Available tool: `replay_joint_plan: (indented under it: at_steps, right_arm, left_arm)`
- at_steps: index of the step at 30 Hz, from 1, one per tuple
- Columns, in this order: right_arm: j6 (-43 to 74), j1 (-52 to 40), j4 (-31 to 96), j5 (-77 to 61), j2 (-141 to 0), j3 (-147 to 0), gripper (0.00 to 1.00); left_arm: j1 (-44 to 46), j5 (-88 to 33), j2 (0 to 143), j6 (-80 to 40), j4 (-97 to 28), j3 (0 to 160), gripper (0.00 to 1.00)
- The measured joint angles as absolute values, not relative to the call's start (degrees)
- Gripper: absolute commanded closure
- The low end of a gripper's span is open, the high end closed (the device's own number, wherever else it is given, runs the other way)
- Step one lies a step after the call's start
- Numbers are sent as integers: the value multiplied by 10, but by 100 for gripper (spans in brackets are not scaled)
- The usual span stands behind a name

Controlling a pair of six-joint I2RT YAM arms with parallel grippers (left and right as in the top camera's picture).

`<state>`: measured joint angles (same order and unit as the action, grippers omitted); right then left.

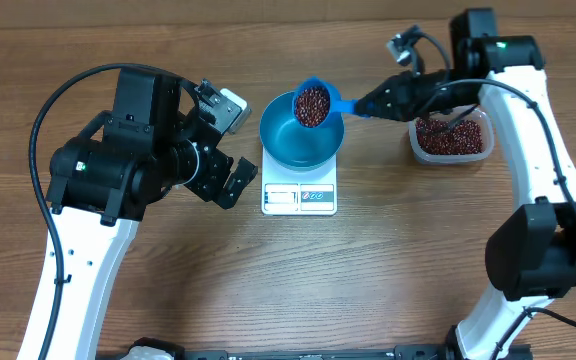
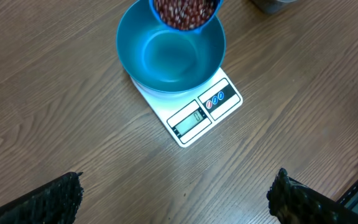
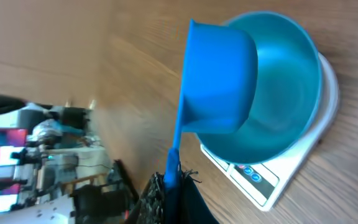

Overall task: Scoop item into bowl and weigh 150g on scale
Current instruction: 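Lift the filled blue scoop and carry it left over the teal bowl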

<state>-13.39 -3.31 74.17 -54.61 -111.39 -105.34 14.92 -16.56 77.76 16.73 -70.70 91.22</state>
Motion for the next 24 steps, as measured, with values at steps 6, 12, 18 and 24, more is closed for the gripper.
replay_joint_plan:
  at_steps: [6, 12, 18, 24]
  right_arm:
    - [-80, -71, 737, -437, -1114, -1053, 96]
    - [-51, -143, 722, -329, -1114, -1053, 96]
    - [-36, -155, 715, -272, -1114, -1061, 96]
    - [-30, -155, 714, -255, -1114, -1087, 96]
  left_arm:
    - [149, -166, 778, 167, -707, 912, 1]
    - [149, -166, 778, 167, -707, 912, 0]
    - [149, -166, 778, 167, -707, 912, 0]
    - [149, -166, 778, 167, -707, 912, 0]
